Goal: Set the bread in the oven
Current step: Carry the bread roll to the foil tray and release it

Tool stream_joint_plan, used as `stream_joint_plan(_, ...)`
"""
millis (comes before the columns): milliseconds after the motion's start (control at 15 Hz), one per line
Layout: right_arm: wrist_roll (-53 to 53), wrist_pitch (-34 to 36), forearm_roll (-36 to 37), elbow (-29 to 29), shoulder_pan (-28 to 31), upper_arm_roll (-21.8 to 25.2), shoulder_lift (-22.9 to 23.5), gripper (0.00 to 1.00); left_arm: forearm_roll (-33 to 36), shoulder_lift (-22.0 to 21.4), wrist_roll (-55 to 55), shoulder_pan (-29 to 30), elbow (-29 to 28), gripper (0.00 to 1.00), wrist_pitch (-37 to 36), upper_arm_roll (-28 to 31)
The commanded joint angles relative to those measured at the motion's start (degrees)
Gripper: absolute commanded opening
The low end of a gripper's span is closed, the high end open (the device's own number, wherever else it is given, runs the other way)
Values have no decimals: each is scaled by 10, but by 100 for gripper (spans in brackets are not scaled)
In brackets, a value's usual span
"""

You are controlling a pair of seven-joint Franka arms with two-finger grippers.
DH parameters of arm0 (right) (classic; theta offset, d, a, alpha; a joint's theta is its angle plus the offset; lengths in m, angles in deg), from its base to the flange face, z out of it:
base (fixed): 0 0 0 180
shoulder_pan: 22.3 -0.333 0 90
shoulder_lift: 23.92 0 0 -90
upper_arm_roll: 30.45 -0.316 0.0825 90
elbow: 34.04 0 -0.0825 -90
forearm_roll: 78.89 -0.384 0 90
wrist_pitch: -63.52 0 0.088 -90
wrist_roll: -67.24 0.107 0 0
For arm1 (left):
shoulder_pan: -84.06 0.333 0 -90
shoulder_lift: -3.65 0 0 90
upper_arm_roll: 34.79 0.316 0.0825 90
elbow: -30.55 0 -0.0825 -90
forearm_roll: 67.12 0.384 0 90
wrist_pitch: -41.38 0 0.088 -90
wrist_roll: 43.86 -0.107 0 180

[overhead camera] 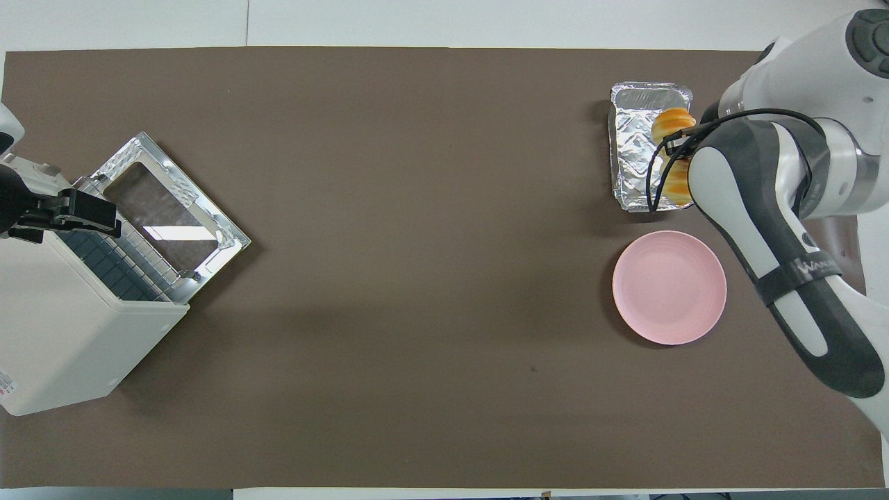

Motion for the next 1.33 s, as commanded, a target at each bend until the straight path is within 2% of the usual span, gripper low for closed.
stream_joint_plan(0,-13,-35,1,-27,1,-1,40,0,1,2,2,0,5,100,4,-1)
stream_joint_plan(200,-12,-72,1,5,-1,-1,47,0,1,2,2,0,5,100,4,-1)
stream_joint_plan(400,-12,-79,1,17,0,-1,46,0,1,2,2,0,5,100,4,-1)
stream_joint_plan(467,-13,-75,1,17,3,-1,45,63,0,2,1,0,5,100,4,-1)
stream_joint_plan(533,-13,-68,1,15,7,-1,43,100,0,2,1,0,5,100,3,-1)
stream_joint_plan(933,-33,-1,2,-28,13,4,25,100,1,2,1,0,5,100,5,-1)
stream_joint_plan(1133,-95,-19,2,-33,34,4,29,100,1,2,1,0,5,100,5,-1)
stream_joint_plan(1267,-119,-46,3,-16,48,5,33,100,1,2,1,1,5,100,5,-1)
